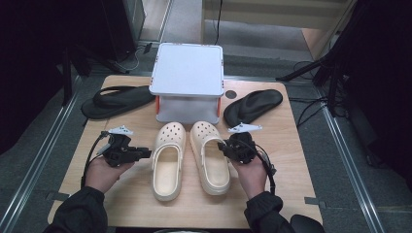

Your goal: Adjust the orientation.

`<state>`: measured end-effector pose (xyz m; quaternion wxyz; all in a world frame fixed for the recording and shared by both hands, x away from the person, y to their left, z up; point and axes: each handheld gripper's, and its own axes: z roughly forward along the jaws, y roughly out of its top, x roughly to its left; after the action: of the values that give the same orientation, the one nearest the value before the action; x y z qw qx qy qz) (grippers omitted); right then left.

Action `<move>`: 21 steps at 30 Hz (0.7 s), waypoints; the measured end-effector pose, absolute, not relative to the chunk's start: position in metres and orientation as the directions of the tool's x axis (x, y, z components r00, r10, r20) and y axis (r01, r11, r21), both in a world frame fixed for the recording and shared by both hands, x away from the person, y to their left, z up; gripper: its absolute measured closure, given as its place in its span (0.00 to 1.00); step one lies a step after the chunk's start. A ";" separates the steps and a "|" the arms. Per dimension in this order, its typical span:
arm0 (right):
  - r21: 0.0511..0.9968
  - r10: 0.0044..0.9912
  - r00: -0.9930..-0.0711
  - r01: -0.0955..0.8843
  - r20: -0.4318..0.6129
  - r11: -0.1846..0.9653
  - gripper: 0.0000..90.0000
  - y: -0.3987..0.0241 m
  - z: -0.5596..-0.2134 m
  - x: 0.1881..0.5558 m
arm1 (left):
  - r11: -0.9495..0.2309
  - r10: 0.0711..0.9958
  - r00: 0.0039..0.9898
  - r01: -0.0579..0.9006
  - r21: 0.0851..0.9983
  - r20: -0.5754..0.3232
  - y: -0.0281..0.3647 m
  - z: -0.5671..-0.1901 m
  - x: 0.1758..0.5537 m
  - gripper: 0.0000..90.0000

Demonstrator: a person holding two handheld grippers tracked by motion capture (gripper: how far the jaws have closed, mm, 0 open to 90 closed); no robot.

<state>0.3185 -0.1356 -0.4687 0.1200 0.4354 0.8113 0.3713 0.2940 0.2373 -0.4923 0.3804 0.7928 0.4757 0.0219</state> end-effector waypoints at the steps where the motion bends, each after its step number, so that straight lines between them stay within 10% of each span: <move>1: 0.708 0.794 -0.595 0.614 0.124 0.349 0.85 -0.135 -0.469 0.319 | -0.261 0.772 0.546 0.739 0.621 -0.325 0.237 -0.492 0.294 0.83; 21: 0.702 0.762 -0.640 0.588 0.099 0.402 0.83 -0.115 -0.475 0.312 | -0.291 0.762 0.563 0.738 0.608 -0.318 0.230 -0.495 0.294 0.83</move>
<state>0.3116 -0.1151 -0.4750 0.1194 0.4072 0.8287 0.3649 0.2940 0.2296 -0.4949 0.3692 0.8034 0.4669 0.0164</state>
